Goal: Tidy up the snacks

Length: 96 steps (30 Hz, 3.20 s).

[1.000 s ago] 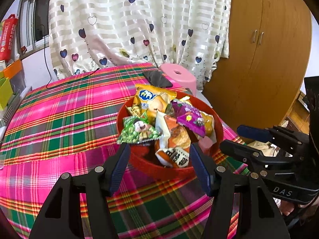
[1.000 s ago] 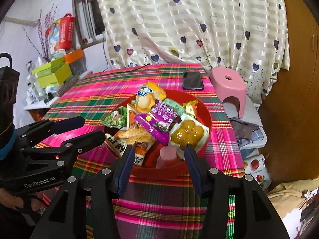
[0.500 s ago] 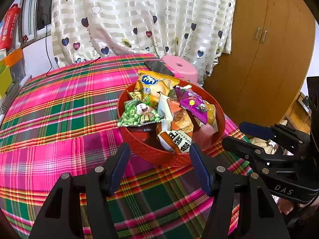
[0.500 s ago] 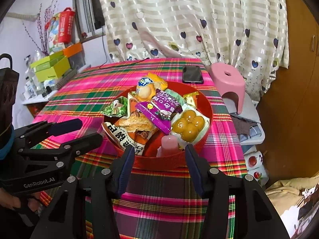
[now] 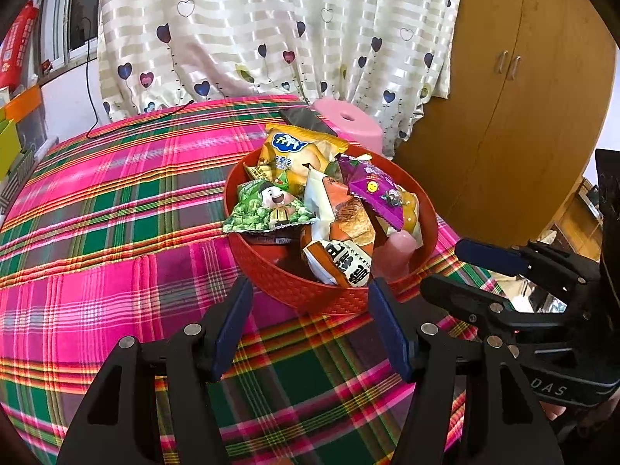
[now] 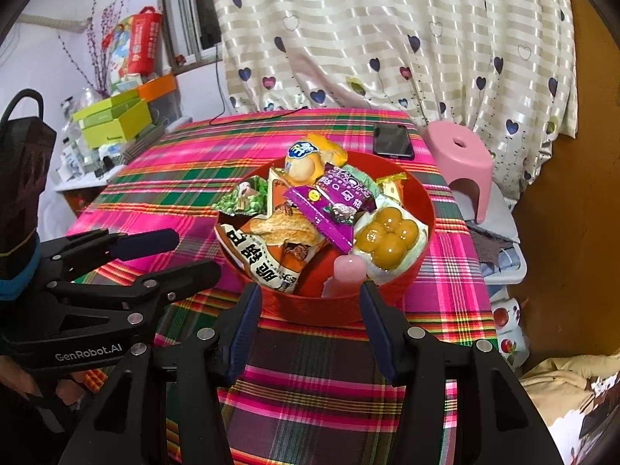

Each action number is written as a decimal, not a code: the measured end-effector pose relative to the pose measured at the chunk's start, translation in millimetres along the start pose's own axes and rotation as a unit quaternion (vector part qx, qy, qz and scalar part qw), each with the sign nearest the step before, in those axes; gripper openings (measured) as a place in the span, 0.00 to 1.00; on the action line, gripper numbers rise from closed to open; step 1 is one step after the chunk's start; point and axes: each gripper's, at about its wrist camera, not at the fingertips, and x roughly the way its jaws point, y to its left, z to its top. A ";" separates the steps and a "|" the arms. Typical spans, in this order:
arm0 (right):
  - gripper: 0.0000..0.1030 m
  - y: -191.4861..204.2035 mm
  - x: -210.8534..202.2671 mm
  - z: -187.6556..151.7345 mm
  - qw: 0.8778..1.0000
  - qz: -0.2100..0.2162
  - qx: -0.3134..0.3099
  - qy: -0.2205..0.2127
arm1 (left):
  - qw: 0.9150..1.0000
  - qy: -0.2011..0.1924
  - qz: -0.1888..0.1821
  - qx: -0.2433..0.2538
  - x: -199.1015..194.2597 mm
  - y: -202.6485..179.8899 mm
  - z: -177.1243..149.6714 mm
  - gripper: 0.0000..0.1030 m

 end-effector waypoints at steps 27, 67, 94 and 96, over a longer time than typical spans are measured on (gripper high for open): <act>0.49 7.3 4.6 -0.8 1.000 0.015 0.008 0.010 | 1.000 -0.001 0.022 0.001 1.5 1.1 -2.1 0.61; 0.49 4.4 4.4 -1.0 1.000 0.014 0.007 0.010 | 0.999 0.001 0.032 0.005 3.8 -3.3 -3.9 0.61; 0.49 6.0 4.5 -1.3 1.000 0.013 0.006 0.010 | 0.999 0.003 0.032 0.004 4.1 -3.4 -5.0 0.61; 0.49 5.8 4.5 -1.3 1.000 0.013 0.006 0.010 | 0.999 0.003 0.032 0.004 4.0 -3.4 -5.0 0.61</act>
